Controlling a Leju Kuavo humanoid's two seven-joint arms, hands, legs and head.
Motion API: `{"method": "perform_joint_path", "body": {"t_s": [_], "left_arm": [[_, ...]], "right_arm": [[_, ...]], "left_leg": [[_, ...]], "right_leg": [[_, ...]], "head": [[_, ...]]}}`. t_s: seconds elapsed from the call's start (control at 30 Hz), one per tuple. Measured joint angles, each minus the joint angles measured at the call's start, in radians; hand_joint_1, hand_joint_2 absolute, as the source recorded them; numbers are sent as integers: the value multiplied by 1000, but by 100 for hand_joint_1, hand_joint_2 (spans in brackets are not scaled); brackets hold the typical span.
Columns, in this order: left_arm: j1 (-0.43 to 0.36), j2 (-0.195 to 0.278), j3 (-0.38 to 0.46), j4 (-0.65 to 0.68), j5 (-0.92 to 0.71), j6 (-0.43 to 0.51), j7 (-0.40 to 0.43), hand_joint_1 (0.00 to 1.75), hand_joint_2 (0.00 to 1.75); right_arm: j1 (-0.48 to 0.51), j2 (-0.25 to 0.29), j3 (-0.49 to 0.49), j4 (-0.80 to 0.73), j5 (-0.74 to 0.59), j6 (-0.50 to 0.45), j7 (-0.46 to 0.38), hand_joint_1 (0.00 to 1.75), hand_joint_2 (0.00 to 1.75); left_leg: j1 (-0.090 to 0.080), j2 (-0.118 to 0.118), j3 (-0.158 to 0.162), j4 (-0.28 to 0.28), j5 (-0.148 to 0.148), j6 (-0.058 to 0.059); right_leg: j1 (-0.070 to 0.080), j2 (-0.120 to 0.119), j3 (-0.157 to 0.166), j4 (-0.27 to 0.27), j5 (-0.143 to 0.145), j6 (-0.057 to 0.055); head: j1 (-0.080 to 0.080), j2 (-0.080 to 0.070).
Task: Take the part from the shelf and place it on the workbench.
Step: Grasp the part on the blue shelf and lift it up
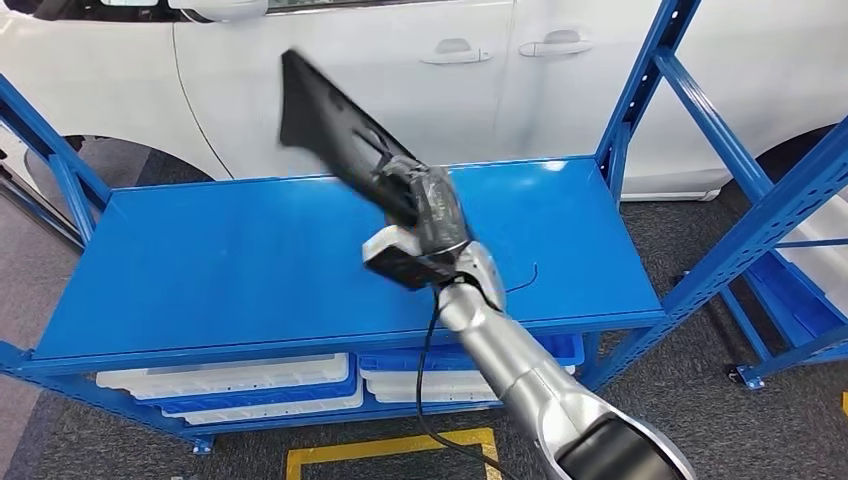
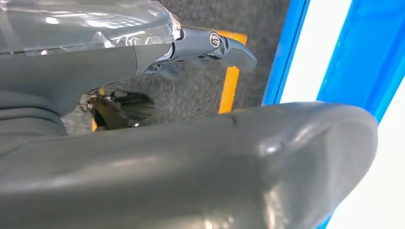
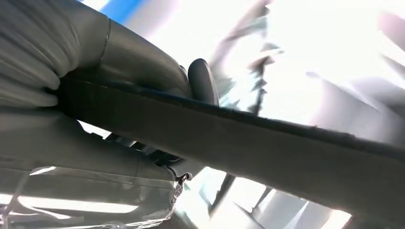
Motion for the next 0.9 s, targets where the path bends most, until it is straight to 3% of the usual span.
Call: {"method": "perform_joint_path", "body": {"t_s": [0.07, 0.13, 0.23, 0.3, 0.4, 0.43, 0.47, 0.5, 0.6, 0.63, 0.77, 0.83, 0.9], "left_arm": [[1, 4, 5, 0, 11, -11, -7, 0, 0], [0, 6, 10, 0, 14, -15, -10, 0, 0], [1, 7, 16, 0, 19, -15, -13, 0, 0], [4, 7, 18, 0, 30, -10, -18, 0, 0], [8, 7, 26, 0, 45, -3, -27, 0, 0], [10, 8, 29, 0, 47, 0, -28, 0, 0], [11, 9, 32, 0, 49, 2, -27, 0, 0], [14, 9, 34, 0, 49, 5, -25, 0, 0], [20, 10, 39, 0, 48, 16, -13, 0, 0], [22, 11, 40, 0, 46, 21, -9, 0, 0], [34, 17, 41, 0, 41, 28, 6, 0, 0], [41, 22, 42, 0, 37, 32, 14, 0, 0], [44, 27, 42, 0, 32, 38, 27, 0, 0]], "right_arm": [[67, -18, -40, -210, -227, 127, -45, 175, 175], [105, -26, -62, -352, -297, 173, -51, 175, 175], [138, -43, -84, -486, -303, 233, -62, 175, 175], [187, -58, -97, -602, -435, 368, -84, 175, 175], [250, -80, -91, -753, -651, 607, -89, 175, 175], [273, -88, -80, -777, -682, 655, -83, 175, 175], [297, -97, -68, -793, -696, 685, -77, 175, 175], [318, -104, -54, -802, -698, 705, -72, 175, 175], [348, -120, -14, -822, -685, 723, -74, 175, 175], [353, -123, -4, -832, -685, 723, -77, 175, 175], [379, -134, 25, -873, -699, 722, -81, 175, 175], [390, -140, 36, -892, -713, 723, -86, 175, 175], [406, -147, 42, -906, -729, 724, -100, 175, 175]], "left_leg": [[-1, 0, 72, -143, 61, 5], [-6, -2, 112, -232, 85, 17], [-9, -4, 113, -243, 89, 36], [-4, -5, 113, -249, 97, 48], [-4, -1, 111, -251, 102, 55], [-5, -1, 110, -250, 102, 55], [-5, 0, 109, -250, 102, 56], [-5, -1, 108, -248, 102, 55], [-6, -2, 100, -237, 100, 50], [-8, -2, 97, -234, 100, 46], [-8, -3, 89, -233, 103, 21], [-6, -3, 68, -187, 57, 12], [-5, -2, 25, -65, -31, 7]], "right_leg": [[0, -1, -1, 4, -3, 6], [2, 1, -8, 10, -3, 15], [1, 1, -12, 10, -1, 32], [0, 0, -24, 40, -30, 42], [-5, 0, -100, 217, -132, 53], [-7, 0, -124, 273, -152, 56], [-10, 0, -133, 297, -153, 57], [-12, 0, -123, 280, -135, 57], [-14, 0, -26, 88, -49, 51], [-12, 0, -6, 46, -34, 48], [-9, 0, -6, 21, -14, 25], [-13, -3, -15, 13, 1, 11], [-12, -6, -31, 12, 14, 5]], "head": [[0, 0], [0, 0], [0, 0], [0, 0], [0, 0], [0, 0], [0, 0], [0, 0], [0, 0], [0, 0], [0, 0], [0, 0], [0, 0]]}}
